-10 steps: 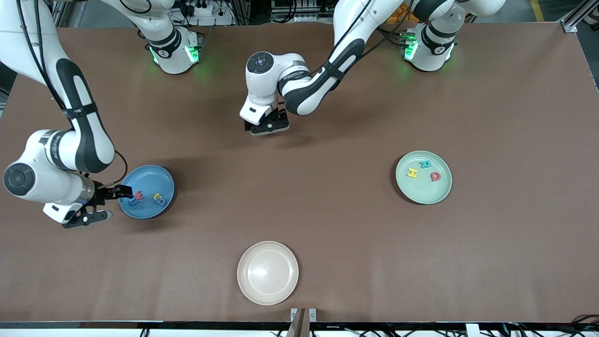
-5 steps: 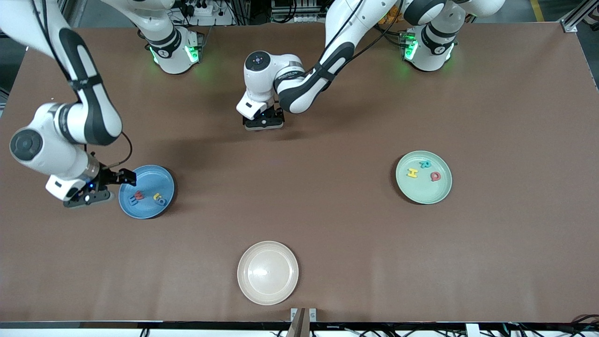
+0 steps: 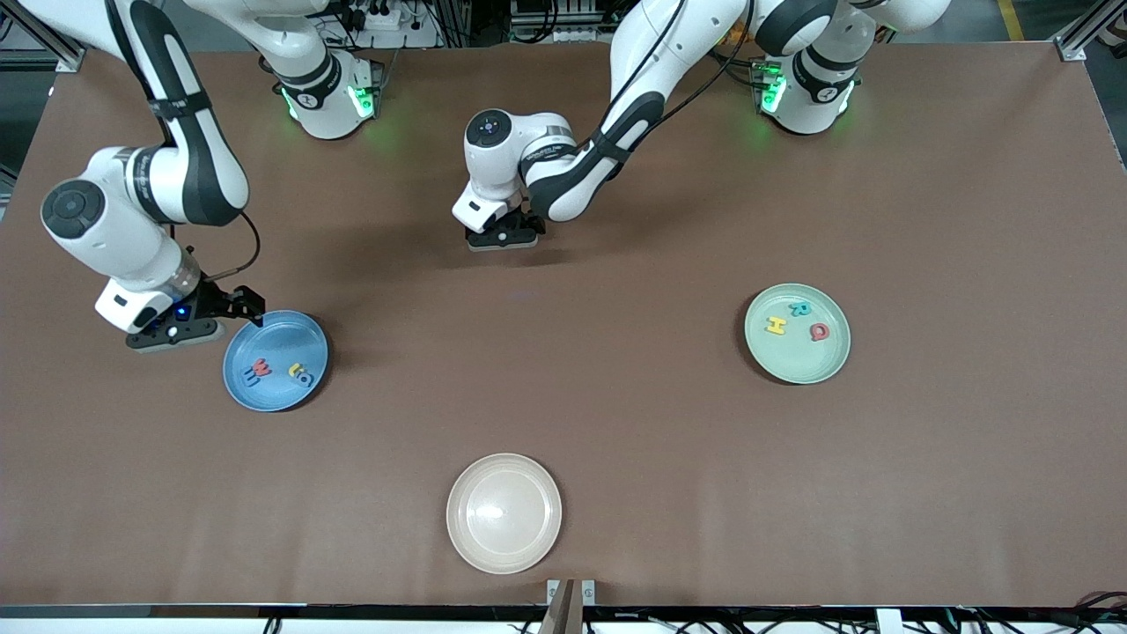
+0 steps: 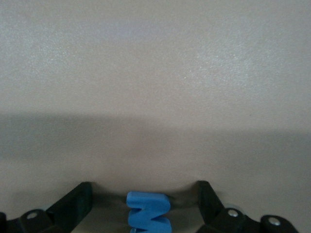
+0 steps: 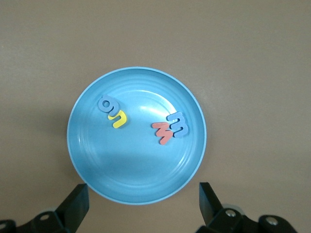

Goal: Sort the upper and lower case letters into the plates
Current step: 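Lift the blue Z with the left gripper while the right gripper withdraws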

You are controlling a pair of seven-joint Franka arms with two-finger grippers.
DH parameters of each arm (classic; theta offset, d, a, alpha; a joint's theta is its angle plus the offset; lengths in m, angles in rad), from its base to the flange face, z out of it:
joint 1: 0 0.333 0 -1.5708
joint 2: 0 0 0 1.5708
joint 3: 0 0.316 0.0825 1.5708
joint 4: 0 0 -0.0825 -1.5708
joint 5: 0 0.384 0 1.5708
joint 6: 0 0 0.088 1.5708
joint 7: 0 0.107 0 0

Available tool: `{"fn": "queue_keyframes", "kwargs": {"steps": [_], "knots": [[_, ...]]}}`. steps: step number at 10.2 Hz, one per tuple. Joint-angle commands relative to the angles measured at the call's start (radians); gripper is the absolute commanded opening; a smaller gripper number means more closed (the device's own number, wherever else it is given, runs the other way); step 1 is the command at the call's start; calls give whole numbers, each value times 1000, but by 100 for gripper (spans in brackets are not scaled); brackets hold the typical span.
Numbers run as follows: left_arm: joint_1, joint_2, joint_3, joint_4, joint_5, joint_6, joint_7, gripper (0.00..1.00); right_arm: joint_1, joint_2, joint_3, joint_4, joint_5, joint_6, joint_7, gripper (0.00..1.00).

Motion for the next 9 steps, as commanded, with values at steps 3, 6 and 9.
{"fn": "queue_keyframes", "kwargs": {"steps": [3, 6, 9], "knots": [[-7, 0, 5, 19, -86, -77, 2, 79, 19, -130, -13, -24, 9, -52, 57, 100], [-10, 1, 4, 23, -84, -80, 2, 61, 25, -182, -19, 55, 10, -198, 137, 100], [-15, 0, 4, 26, -84, -82, 1, 54, 28, -181, -47, 225, 12, -434, 137, 100]]}}
